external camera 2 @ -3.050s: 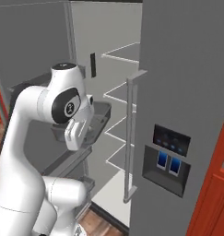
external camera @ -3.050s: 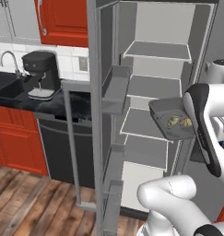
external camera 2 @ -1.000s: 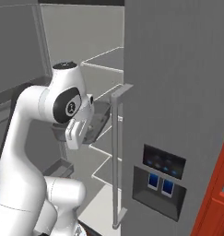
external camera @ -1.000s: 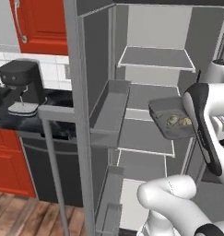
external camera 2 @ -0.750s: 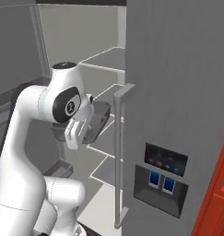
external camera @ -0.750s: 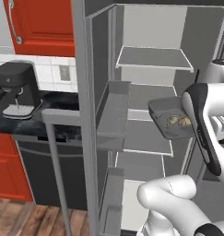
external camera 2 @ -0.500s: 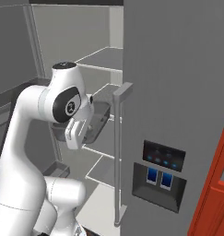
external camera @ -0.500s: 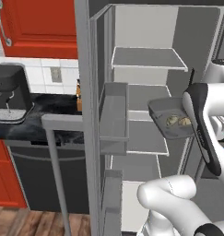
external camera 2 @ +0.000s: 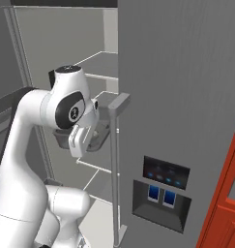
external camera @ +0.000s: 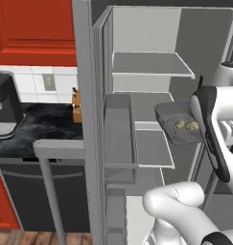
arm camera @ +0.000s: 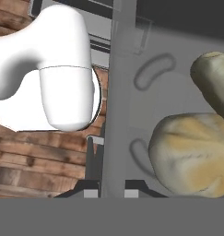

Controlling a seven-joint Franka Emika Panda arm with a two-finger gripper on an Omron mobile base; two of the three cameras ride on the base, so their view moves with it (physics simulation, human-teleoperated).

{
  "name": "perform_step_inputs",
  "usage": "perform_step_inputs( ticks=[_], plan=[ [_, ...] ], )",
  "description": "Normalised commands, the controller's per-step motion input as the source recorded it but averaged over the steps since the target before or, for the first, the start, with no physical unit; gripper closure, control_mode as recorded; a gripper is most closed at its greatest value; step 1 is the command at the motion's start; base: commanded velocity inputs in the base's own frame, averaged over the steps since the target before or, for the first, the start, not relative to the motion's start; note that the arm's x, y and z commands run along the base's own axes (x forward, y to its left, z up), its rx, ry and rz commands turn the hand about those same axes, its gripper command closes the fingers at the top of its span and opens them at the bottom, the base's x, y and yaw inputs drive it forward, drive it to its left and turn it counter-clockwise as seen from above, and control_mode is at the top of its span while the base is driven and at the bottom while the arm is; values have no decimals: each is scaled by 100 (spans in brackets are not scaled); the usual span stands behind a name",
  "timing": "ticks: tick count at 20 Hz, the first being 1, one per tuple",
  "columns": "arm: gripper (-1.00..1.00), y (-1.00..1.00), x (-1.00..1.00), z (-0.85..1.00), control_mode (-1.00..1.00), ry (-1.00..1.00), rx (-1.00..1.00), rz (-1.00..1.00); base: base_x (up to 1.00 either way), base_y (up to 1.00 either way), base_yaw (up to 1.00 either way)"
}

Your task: Place two dumplings into each of the tupperware containers and then place the containers in the fridge.

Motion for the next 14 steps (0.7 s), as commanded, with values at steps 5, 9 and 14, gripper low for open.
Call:
perform_step_inputs(
  ticks=[5,9,14],
  plan=[
    [100,0,0,0,100,0,0,0,3,4,-1],
    [100,0,0,0,100,0,0,0,0,1,0],
    [100,0,0,0,100,0,0,0,0,0,0]
  ],
)
